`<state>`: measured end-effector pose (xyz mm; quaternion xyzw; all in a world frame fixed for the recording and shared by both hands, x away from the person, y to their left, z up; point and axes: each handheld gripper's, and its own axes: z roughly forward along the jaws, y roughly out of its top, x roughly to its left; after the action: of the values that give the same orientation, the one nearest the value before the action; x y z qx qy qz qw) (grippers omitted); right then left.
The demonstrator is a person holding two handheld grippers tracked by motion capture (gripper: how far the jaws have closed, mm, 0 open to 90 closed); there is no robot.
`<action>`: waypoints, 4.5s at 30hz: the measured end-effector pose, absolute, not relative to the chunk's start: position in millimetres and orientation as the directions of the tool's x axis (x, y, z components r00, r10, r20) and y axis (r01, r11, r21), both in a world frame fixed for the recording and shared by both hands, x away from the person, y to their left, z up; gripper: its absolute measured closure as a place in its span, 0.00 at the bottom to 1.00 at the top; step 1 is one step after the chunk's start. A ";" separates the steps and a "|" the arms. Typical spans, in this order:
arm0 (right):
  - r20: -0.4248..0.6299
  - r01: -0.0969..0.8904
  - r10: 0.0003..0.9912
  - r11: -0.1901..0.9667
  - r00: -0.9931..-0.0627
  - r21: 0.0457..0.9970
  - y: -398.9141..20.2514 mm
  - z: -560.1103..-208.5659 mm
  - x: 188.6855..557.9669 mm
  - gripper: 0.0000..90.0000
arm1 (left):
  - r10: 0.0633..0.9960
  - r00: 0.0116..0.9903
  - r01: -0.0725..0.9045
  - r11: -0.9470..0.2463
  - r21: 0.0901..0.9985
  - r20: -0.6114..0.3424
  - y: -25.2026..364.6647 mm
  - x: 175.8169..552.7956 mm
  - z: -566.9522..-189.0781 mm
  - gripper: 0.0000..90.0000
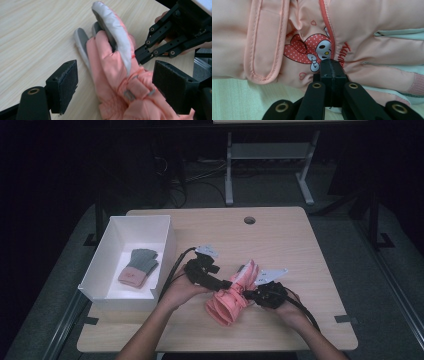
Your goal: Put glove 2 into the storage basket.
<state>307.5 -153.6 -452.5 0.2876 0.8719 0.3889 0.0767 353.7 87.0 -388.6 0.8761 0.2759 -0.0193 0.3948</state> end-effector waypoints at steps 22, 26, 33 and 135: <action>0.065 0.423 0.555 0.547 -0.829 0.722 -152.1 -457.3 305.3 1.00 | 0.454 0.778 0.628 -0.581 0.518 -0.434 58.6 380.4 -457.4 0.16; 0.061 0.416 0.552 0.547 -0.832 0.726 -152.8 -458.6 305.9 1.00 | 0.433 0.786 0.617 -0.589 0.522 -0.441 56.8 379.3 -457.8 0.20; 0.064 0.421 0.557 0.542 -0.828 0.727 -151.5 -459.9 305.3 1.00 | 0.385 0.777 0.621 -0.598 0.506 -0.498 55.5 381.1 -460.0 0.39; 0.118 0.567 0.766 0.353 -0.632 0.744 -241.5 -452.2 272.0 0.08 | 0.765 0.451 0.803 -0.122 0.584 -0.461 324.8 391.2 -294.3 0.69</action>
<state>272.0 -241.5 -452.2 0.4099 0.8129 0.3941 0.1261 391.2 324.8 -294.3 0.7485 0.5236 -0.0236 0.4063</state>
